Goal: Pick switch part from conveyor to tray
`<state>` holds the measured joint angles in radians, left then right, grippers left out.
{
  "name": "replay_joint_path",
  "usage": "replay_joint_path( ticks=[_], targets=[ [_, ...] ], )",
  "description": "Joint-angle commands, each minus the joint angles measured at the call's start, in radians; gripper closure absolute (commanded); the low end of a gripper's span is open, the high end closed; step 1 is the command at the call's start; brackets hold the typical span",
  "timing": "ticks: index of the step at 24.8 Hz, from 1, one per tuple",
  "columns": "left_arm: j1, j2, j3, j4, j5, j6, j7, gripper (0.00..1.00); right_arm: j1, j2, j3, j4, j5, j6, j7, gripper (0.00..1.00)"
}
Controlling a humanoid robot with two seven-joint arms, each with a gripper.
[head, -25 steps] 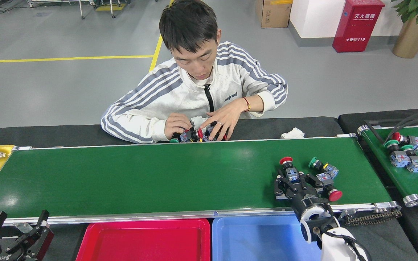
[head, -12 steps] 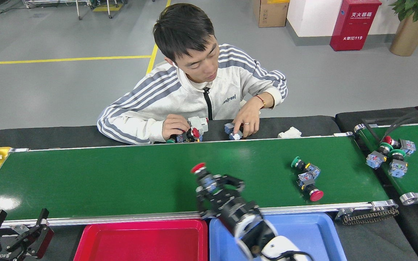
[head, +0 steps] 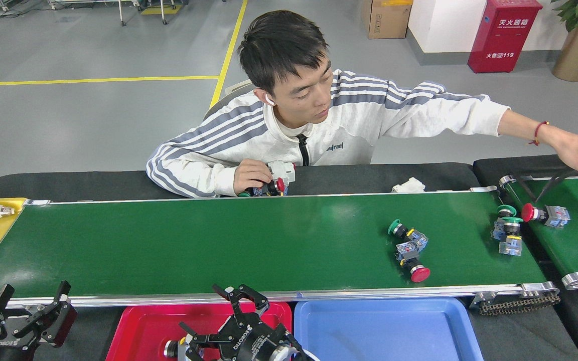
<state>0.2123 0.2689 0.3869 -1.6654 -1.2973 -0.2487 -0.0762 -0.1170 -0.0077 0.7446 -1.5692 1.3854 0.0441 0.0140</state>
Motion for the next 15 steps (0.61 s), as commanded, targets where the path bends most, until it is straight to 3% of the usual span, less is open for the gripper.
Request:
replay_joint_path(
  ticks=[1,3,5,7,10,15],
  targets=[
    [-0.002,0.006,0.007,-0.008,0.001,0.005,-0.019,0.00,0.108,-0.020,-0.076,-0.097,0.007,0.181,-0.012,0.02],
    [-0.001,0.006,0.010,-0.008,0.003,0.005,-0.025,0.00,0.203,-0.051,-0.151,-0.129,0.017,0.395,-0.072,0.01],
    [0.002,0.006,0.012,-0.013,0.006,0.000,-0.031,0.00,0.249,-0.144,-0.208,-0.135,0.004,0.491,-0.155,0.01],
    [0.018,0.007,0.012,-0.017,0.009,-0.003,-0.033,0.00,0.292,-0.179,-0.268,-0.147,-0.054,0.488,-0.187,0.01],
    [0.022,0.007,0.012,-0.023,0.010,-0.004,-0.033,0.00,0.292,-0.189,-0.301,-0.152,-0.128,0.461,-0.194,0.01],
    [0.015,0.016,0.012,-0.020,0.010,-0.004,-0.031,0.00,0.195,-0.189,-0.298,-0.126,-0.129,0.382,-0.141,0.01]
  ],
)
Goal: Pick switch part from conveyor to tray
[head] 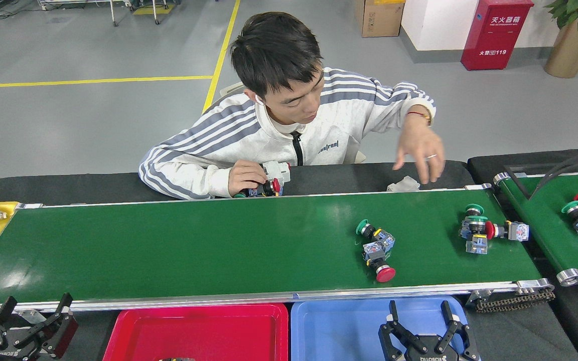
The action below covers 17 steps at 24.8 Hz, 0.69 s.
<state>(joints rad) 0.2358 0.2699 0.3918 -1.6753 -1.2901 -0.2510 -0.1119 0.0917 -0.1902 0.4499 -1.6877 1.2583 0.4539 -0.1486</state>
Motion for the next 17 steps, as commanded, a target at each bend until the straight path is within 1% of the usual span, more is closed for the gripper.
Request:
replay_joint_path(
  ticks=[1,2,5,8,10,14,15,16,17],
  targets=[
    [-0.012,0.015,0.007,-0.008,0.003,-0.002,0.003,0.00,-0.044,0.006,0.001,0.016,0.000,-0.055,0.060,0.01],
    [-0.016,0.015,0.006,-0.006,0.003,-0.002,0.004,0.00,-0.060,0.015,0.004,0.028,-0.002,-0.072,0.077,0.01],
    [-0.026,0.017,0.007,-0.001,0.002,-0.002,0.008,0.00,-0.113,0.094,0.020,0.108,0.004,-0.095,0.116,0.01],
    [-0.032,0.012,0.007,-0.004,0.002,0.001,0.012,0.00,-0.179,0.133,0.049,0.197,0.004,-0.095,0.138,0.01],
    [-0.032,0.015,0.007,-0.003,0.002,0.002,0.012,0.00,-0.214,0.169,0.070,0.241,0.006,-0.095,0.139,0.01],
    [-0.029,0.020,0.007,-0.009,0.002,-0.002,0.011,0.00,-0.268,0.215,0.075,0.316,0.006,-0.093,0.147,0.02],
    [-0.029,0.022,0.007,-0.011,0.002,-0.002,0.011,0.00,-0.282,0.221,0.075,0.332,0.006,-0.093,0.150,0.09],
    [-0.027,0.022,0.007,-0.012,0.003,-0.004,0.011,0.00,-0.291,0.222,0.076,0.338,0.004,-0.096,0.155,0.21],
    [-0.027,0.022,0.007,-0.012,0.003,-0.004,0.011,0.00,-0.299,0.222,0.079,0.342,0.004,-0.098,0.161,0.38]
  ],
)
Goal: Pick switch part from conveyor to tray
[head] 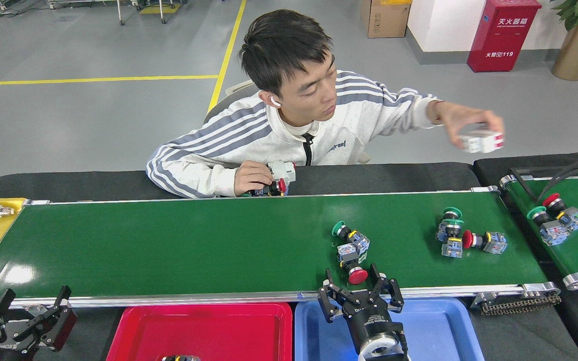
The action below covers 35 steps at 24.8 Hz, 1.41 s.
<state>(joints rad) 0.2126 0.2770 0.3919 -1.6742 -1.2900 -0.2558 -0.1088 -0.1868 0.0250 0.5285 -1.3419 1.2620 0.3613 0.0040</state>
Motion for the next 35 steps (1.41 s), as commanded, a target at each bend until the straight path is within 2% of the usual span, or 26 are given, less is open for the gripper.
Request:
replay_joint_path(
  ticks=[1,3,5,8,10,12,14,15,16,17,18,22,25,27,29,32,35],
  targets=[
    [-0.004,0.014,0.007,-0.013,0.003,0.001,0.008,0.00,-0.023,0.006,0.008,-0.002,0.000,-0.010,0.014,0.52],
    [-0.004,0.014,0.005,-0.013,0.001,0.000,0.008,0.00,-0.028,0.000,0.019,-0.002,0.002,-0.033,0.027,0.82],
    [-0.004,0.014,0.005,-0.013,0.000,0.000,0.008,0.00,-0.028,-0.002,0.022,-0.003,0.005,-0.047,0.028,0.98],
    [0.002,0.022,0.004,-0.015,-0.002,0.000,0.008,0.00,-0.028,-0.004,0.048,-0.022,0.010,-0.067,0.028,0.99],
    [0.004,0.024,0.002,-0.013,-0.002,0.001,0.008,0.00,-0.028,-0.014,0.093,-0.057,0.011,-0.130,0.028,0.99],
    [0.004,0.024,0.002,-0.013,-0.002,0.001,0.008,0.00,-0.023,-0.048,0.136,-0.120,0.013,-0.260,0.028,0.99],
    [0.005,0.024,0.001,-0.015,-0.002,0.000,0.008,0.00,-0.022,-0.056,0.166,-0.160,0.013,-0.387,0.028,0.98],
    [0.005,0.024,0.001,-0.015,-0.002,0.000,0.004,0.00,-0.023,-0.056,0.188,-0.168,0.013,-0.459,0.028,0.89],
    [0.005,0.022,-0.001,-0.015,-0.002,0.000,0.003,0.00,-0.026,-0.054,0.206,-0.168,0.013,-0.524,0.030,0.57],
    [0.004,0.022,-0.001,-0.013,-0.002,0.000,0.003,0.00,-0.023,-0.048,0.215,-0.166,0.014,-0.559,0.030,0.17],
    [0.004,0.021,-0.002,-0.015,-0.002,-0.002,0.001,0.00,-0.022,-0.043,0.229,-0.163,0.014,-0.584,0.030,0.01],
    [-0.001,0.018,0.002,-0.015,0.005,-0.045,-0.028,0.00,-0.019,-0.040,0.245,-0.161,0.011,-0.582,0.028,0.01],
    [0.004,0.013,0.010,-0.019,0.014,-0.053,-0.117,0.00,0.024,-0.048,0.185,-0.209,0.007,-0.568,0.024,0.01],
    [0.004,0.011,0.010,-0.024,0.034,-0.053,-0.131,0.00,0.159,-0.065,0.030,-0.304,0.007,-0.495,0.019,0.01],
    [0.005,0.010,0.010,-0.025,0.043,-0.048,-0.131,0.00,0.265,-0.065,-0.128,-0.355,0.007,-0.429,-0.013,0.01],
    [0.005,0.002,0.010,-0.025,0.046,-0.048,-0.132,0.00,0.340,-0.057,-0.383,-0.361,0.005,-0.392,-0.078,0.01],
    [0.004,-0.005,0.010,-0.025,0.046,-0.045,-0.132,0.00,0.366,-0.050,-0.510,-0.356,0.003,-0.392,-0.078,0.01]
  ],
)
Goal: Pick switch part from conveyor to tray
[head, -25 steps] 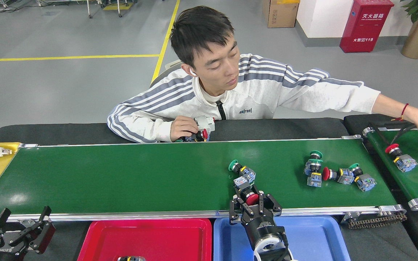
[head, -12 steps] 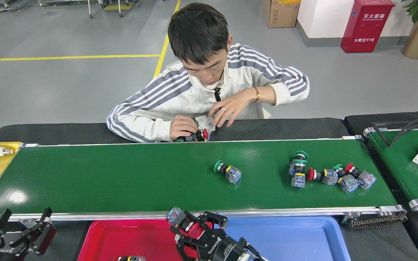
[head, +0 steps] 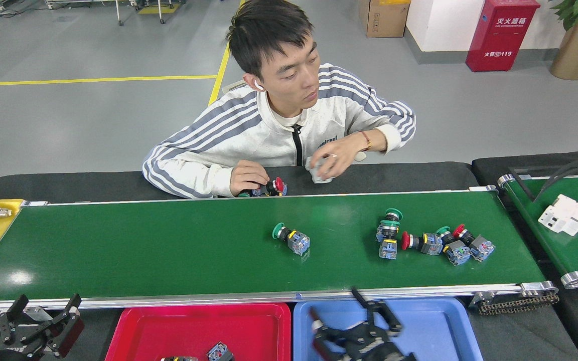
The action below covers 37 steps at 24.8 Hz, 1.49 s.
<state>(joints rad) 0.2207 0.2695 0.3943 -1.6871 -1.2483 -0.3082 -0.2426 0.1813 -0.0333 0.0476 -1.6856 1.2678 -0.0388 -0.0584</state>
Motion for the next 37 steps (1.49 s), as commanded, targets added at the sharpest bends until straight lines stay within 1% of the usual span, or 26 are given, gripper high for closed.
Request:
replay_joint_path(
  ticks=[1,3,4,5,7,11,13,15,18,19,20,23,26,27,30,33,37],
  targets=[
    [-0.004,0.002,0.008,-0.013,0.004,0.008,0.002,0.00,-0.002,0.010,-0.029,-0.011,-0.002,0.013,-0.012,0.01],
    [-0.012,0.000,0.006,-0.014,0.004,0.003,0.000,0.00,-0.016,0.016,-0.020,0.006,0.008,0.034,-0.008,0.02],
    [-0.018,-0.001,0.003,-0.014,0.006,0.000,-0.001,0.00,-0.022,0.026,-0.002,0.012,0.013,0.046,0.000,0.02],
    [-0.020,-0.001,-0.002,-0.019,0.006,-0.002,-0.004,0.00,-0.048,0.032,0.040,0.024,0.033,0.065,0.018,0.02],
    [-0.018,-0.001,-0.005,-0.032,0.006,-0.002,-0.004,0.00,-0.120,0.046,0.126,0.087,0.071,0.117,0.048,0.02],
    [-0.023,0.000,-0.009,-0.040,0.004,-0.003,-0.004,0.00,-0.267,0.067,0.253,0.224,0.077,0.211,0.074,0.02],
    [-0.023,0.002,-0.009,-0.040,0.003,-0.003,-0.004,0.00,-0.339,0.092,0.310,0.302,0.077,0.238,0.092,0.02],
    [-0.023,0.004,-0.009,-0.039,0.003,-0.003,-0.004,0.00,-0.398,0.121,0.334,0.368,0.079,0.255,0.100,0.02],
    [-0.026,0.004,-0.009,-0.039,0.003,-0.003,-0.004,0.00,-0.471,0.151,0.339,0.460,0.077,0.270,0.106,0.02],
    [-0.026,0.004,-0.009,-0.039,0.001,-0.003,-0.004,0.00,-0.491,0.158,0.339,0.483,0.076,0.273,0.109,0.04],
    [-0.026,0.004,-0.009,-0.039,0.001,-0.003,-0.004,0.00,-0.502,0.158,0.340,0.494,0.074,0.270,0.117,0.13],
    [-0.026,0.005,-0.009,-0.036,0.001,-0.003,-0.004,0.00,-0.514,0.142,0.386,0.497,0.074,0.261,0.164,0.65],
    [-0.026,0.005,-0.009,-0.036,0.001,-0.003,-0.004,0.00,-0.517,0.131,0.403,0.495,0.073,0.261,0.166,0.92],
    [-0.026,0.005,-0.009,-0.036,0.001,-0.003,-0.004,0.00,-0.520,0.131,0.403,0.495,0.073,0.260,0.166,0.98],
    [-0.026,0.004,-0.009,-0.036,0.001,-0.003,-0.004,0.00,-0.520,0.131,0.420,0.481,0.076,0.258,0.166,0.98],
    [-0.026,0.002,-0.009,-0.034,0.001,-0.003,-0.004,0.00,-0.510,0.130,0.460,0.435,0.076,0.258,0.166,0.99],
    [-0.024,0.004,-0.008,-0.032,0.001,-0.003,-0.003,0.00,-0.473,0.128,0.587,0.316,0.074,0.212,0.166,0.99]
  ],
)
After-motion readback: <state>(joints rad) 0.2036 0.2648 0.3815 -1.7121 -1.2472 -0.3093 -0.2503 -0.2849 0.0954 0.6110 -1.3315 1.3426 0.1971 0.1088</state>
